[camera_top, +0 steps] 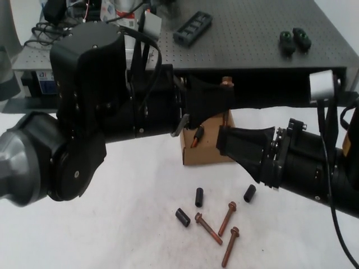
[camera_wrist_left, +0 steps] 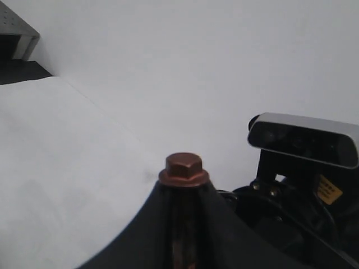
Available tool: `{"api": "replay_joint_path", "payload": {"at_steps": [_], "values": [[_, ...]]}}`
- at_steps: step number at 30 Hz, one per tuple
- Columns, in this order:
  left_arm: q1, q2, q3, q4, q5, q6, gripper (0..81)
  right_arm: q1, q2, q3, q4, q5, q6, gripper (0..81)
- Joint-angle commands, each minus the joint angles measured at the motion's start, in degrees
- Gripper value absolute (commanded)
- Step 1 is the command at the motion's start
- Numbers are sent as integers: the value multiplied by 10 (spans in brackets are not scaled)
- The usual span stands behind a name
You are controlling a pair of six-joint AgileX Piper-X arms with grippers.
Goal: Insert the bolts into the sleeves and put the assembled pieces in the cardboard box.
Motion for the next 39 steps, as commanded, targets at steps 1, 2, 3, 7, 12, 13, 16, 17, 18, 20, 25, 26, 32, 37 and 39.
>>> {"api": "replay_joint_path", "payload": {"at_steps": [1, 2, 3, 7, 12, 13, 16, 17, 18, 20, 25, 26, 32, 37, 39], "values": [[-1, -5, -3, 8, 36, -1, 27, 1, -1, -6, -34, 12, 3, 15], [-1, -5, -3, 18, 40, -1, 87, 1, -1, -6, -37, 16, 3, 15], [-1, -5, -3, 30, 38, -1, 146, 1, -1, -6, -39, 26, 3, 15], [-1, -5, -3, 68, 17, 14, 501, -28, 0, -13, -20, 83, -8, 15], [-1, -5, -3, 157, -61, 69, 508, -86, 54, -104, 157, 160, -114, 15], [-1, -5, -3, 176, -76, 82, 497, -91, 82, -137, 193, 174, -142, 15], [-1, -5, -3, 240, -134, 127, 491, -93, 182, -247, 262, 215, -209, 15], [-1, -5, -3, 260, -150, 136, 491, -93, 223, -287, 284, 226, -223, 15], [-1, -5, -3, 278, -165, 144, 491, -91, 257, -319, 300, 235, -230, 15], [-1, -5, -3, 309, -189, 148, 491, -90, 340, -402, 345, 259, -246, 15], [-1, -5, -3, 360, -223, 162, 491, -90, 521, -577, 468, 290, -260, 15], [-1, -5, -3, 369, -225, 162, 491, -90, 551, -608, 490, 290, -260, 15], [-1, -5, -3, 398, -249, 175, 491, -86, 661, -709, 562, 290, -256, 14], [-1, -5, -3, 402, -250, 177, 491, -86, 675, -719, 587, 289, -255, 145], [-1, -5, -3, 402, -250, 177, 491, -86, 667, -719, 576, 287, -255, 277]]}}
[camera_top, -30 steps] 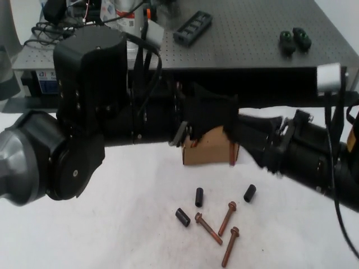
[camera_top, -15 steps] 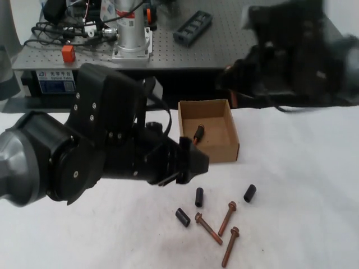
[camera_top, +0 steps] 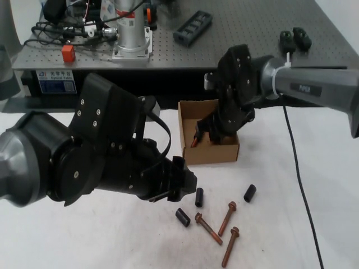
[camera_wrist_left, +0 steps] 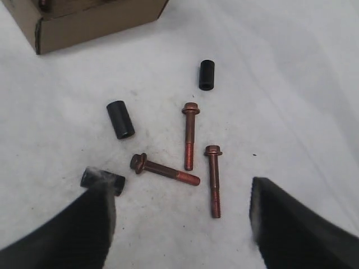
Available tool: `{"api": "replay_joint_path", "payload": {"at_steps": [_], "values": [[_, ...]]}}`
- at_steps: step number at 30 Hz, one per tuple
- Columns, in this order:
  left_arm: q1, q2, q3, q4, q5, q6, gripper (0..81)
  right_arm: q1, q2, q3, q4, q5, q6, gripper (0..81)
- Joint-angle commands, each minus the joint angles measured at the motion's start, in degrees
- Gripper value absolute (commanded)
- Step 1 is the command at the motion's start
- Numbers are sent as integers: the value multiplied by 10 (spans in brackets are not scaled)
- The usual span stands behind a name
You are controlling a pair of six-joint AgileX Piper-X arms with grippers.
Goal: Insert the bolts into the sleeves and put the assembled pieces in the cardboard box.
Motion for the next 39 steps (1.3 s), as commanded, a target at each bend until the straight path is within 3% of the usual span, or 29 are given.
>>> {"api": "replay_joint_path", "payload": {"at_steps": [1, 3, 10, 16, 22, 36, 39], "values": [[-1, -3, -3, -1, -9, 5, 491, 0, -18, -12, -12, -6, -5, 326], [-1, -3, -3, -1, -9, 5, 491, 0, -42, -12, -22, -6, -1, 398], [-1, -3, -3, -1, -9, 5, 491, -19, -174, 8, 67, -6, 3, 377], [-1, -3, -3, -2, -12, 5, 491, -25, -256, 143, 138, 0, 72, 377], [-1, -3, -3, 1, -14, 16, 491, -21, -228, 233, 117, -1, 138, 377], [-1, -3, -3, 9, -14, 20, 491, -17, -149, 241, 152, -14, 174, 377], [-1, -3, -3, 13, -14, 20, 491, -17, -149, 249, 150, -14, 170, 316]]}}
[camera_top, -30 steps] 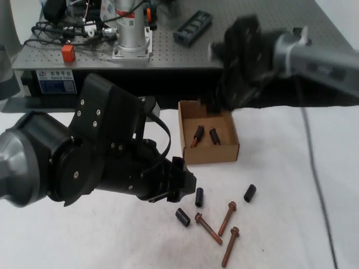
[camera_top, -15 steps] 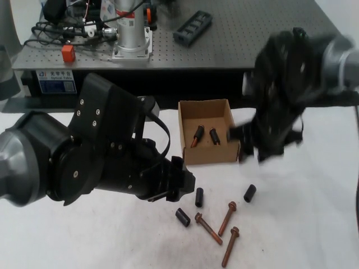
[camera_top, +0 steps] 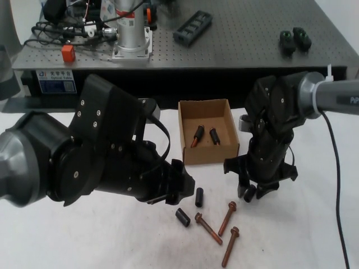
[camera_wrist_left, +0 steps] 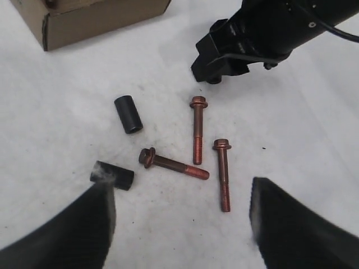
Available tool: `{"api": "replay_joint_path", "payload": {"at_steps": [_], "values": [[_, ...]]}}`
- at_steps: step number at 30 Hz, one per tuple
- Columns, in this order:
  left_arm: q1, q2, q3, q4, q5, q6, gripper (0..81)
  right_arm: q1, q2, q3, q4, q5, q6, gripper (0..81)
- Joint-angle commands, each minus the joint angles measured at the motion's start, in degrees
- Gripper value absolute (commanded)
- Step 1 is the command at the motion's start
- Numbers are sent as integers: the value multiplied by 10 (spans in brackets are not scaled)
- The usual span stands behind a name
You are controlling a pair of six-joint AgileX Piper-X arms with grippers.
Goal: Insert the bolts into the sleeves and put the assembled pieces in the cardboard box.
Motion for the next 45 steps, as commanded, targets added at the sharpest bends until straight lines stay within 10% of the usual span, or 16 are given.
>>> {"api": "replay_joint_path", "payload": {"at_steps": [1, 6, 19, 31, 45], "values": [[-1, -3, -3, 2, -6, 4, 491, 1, 3, 12, 9, -9, 1, 268], [-1, -3, -3, 4, -6, 4, 491, 1, 3, 15, 10, -9, -29, 14], [-28, 146, -126, 48, 90, 84, 428, -29, -125, 15, 28, -10, -148, 16], [-101, 414, -464, 311, -60, 188, 356, -100, -342, 153, 29, -13, -179, 16], [-101, 484, -513, 341, -70, 209, 273, -104, -392, 189, 44, -14, -173, 16]]}}
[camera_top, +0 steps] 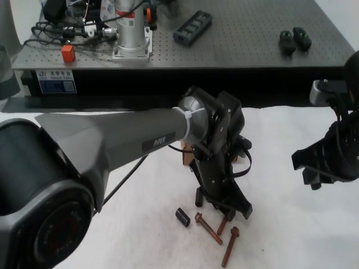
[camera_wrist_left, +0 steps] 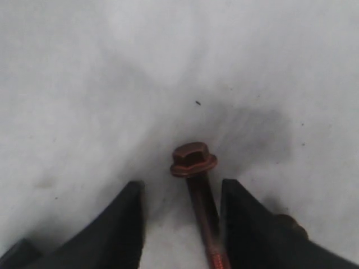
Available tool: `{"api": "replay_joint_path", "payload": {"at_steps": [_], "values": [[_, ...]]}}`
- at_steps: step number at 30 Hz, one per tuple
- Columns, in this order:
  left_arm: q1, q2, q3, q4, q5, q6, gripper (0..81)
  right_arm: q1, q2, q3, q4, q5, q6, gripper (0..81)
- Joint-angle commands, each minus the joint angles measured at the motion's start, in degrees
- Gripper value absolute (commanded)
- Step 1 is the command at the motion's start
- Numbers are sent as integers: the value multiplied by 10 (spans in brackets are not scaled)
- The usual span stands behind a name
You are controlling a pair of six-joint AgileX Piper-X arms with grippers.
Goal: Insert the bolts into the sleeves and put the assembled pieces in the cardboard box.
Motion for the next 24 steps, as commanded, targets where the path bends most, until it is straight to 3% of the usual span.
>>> {"api": "replay_joint_path", "payload": {"at_steps": [1, 5, 6, 11, 15, 17, 21, 24], "values": [[0, 14, -6, 21, -8, 7, 232, -4, -6, 1, -1, -10, -4, 16], [0, 12, -6, 22, -8, 7, 28, -4, -6, 1, -6, -48, 4, 16], [0, 10, -8, 22, -8, 7, 9, -4, -6, 1, -13, -56, 4, 16], [6, -28, -15, 34, -6, -15, 3, -4, -21, 4, -59, -101, 4, 16], [35, -111, 6, 16, -1, -35, 6, -4, -80, 37, -93, -146, 4, 16], [62, -170, 50, -47, 38, -71, 6, -2, -112, 70, -114, -180, 4, 16], [106, -283, 170, -228, 191, -145, 6, 19, -155, 158, -189, -302, 54, 16], [112, -344, 264, -371, 271, -215, 6, 63, -153, 226, -307, -406, 117, 16]]}}
